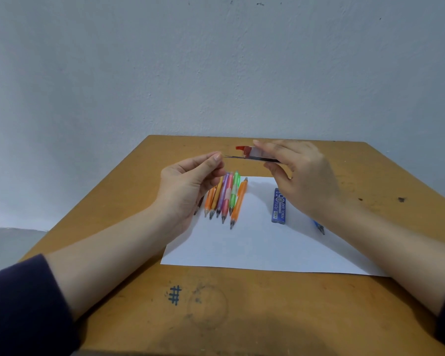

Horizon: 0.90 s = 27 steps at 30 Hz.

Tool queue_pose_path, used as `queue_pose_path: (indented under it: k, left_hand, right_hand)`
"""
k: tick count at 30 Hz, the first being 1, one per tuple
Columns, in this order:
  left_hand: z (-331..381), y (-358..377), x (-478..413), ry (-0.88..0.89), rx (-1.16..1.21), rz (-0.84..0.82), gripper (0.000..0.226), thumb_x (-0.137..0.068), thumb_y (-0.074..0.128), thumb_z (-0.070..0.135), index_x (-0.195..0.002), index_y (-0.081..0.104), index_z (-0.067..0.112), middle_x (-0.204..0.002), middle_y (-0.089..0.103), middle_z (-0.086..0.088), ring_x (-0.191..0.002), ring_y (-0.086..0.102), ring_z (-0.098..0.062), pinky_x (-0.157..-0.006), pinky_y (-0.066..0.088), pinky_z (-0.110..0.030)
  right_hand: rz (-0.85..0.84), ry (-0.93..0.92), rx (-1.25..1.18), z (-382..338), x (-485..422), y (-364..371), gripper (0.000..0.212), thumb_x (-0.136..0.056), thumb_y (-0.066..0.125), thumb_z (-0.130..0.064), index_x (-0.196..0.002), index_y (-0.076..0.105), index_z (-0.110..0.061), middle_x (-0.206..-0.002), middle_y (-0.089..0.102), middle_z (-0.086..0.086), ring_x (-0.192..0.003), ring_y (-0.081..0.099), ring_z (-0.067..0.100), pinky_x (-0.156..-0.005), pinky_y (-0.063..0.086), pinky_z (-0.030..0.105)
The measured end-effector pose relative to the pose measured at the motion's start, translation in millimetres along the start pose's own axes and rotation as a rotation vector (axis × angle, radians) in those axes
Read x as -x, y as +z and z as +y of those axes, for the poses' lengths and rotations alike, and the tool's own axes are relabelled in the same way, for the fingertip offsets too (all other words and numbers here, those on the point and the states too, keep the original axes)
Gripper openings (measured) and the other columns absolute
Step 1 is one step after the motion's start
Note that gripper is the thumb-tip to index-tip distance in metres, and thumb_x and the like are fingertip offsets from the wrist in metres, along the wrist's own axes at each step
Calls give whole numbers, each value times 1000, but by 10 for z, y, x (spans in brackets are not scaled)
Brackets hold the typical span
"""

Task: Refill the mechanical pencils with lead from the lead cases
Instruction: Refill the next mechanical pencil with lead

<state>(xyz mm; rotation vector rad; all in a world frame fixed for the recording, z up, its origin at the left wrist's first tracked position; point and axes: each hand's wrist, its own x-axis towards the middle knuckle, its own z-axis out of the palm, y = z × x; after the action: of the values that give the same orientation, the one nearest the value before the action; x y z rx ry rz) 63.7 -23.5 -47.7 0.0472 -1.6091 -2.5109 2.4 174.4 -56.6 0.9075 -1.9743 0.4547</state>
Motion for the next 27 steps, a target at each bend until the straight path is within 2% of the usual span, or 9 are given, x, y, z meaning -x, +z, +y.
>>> queue_pose_path:
  k: [4,7,11,16,22,27]
  left_hand:
    - [12,-20,-30,34,-24,37,16,-72,71,17,-87,72,9,-76,72,-4,-72,67,-11,-65,56,-19]
    - [16,-31,-56,63,-38,79,10,-80,69,15,-88,72,10,-77,73,-2,-74,68,-11,-66,55,-19]
    - [50,-53,-93,94,-37,133,12,-83,67,16,-93,70,10,-82,74,-2,-79,69,-11,-66,54,-20]
    - [70,-79,-110,110,-19,132,10,-87,64,16,-93,69,10,-88,74,-4,-85,70,-13,-70,54,-22]
    - [45,-52,-110,75,-46,72,10,-92,58,12,-94,65,6,-91,75,-8,-87,72,-17,-75,57,-23]
    - [48,-33,-83,15,-53,39,10,-91,59,13,-93,66,6,-82,74,-6,-77,71,-13,-66,56,-18]
  right_hand:
    - [-11,12,48,25,1,3,36,-83,62,-10,-118,65,-14,-100,72,-2,-92,67,19,-86,44,46]
    - [-34,35,47,24,3,0,36,-83,61,-12,-119,65,-15,-101,71,-2,-93,66,18,-89,42,44]
    - [-60,71,54,34,3,1,38,-82,60,-13,-120,64,-16,-99,71,-4,-92,66,17,-90,39,41]
    - [-76,154,54,65,3,-8,40,-80,60,-12,-120,64,-17,-100,72,-2,-93,66,20,-88,41,42]
    - [-93,316,-116,65,-5,-28,45,-83,66,-4,-127,60,-14,-115,68,4,-104,62,24,-90,50,42]
    - [-106,324,-232,4,-9,-31,54,-82,66,2,-132,54,-14,-119,64,5,-106,61,21,-93,50,41]
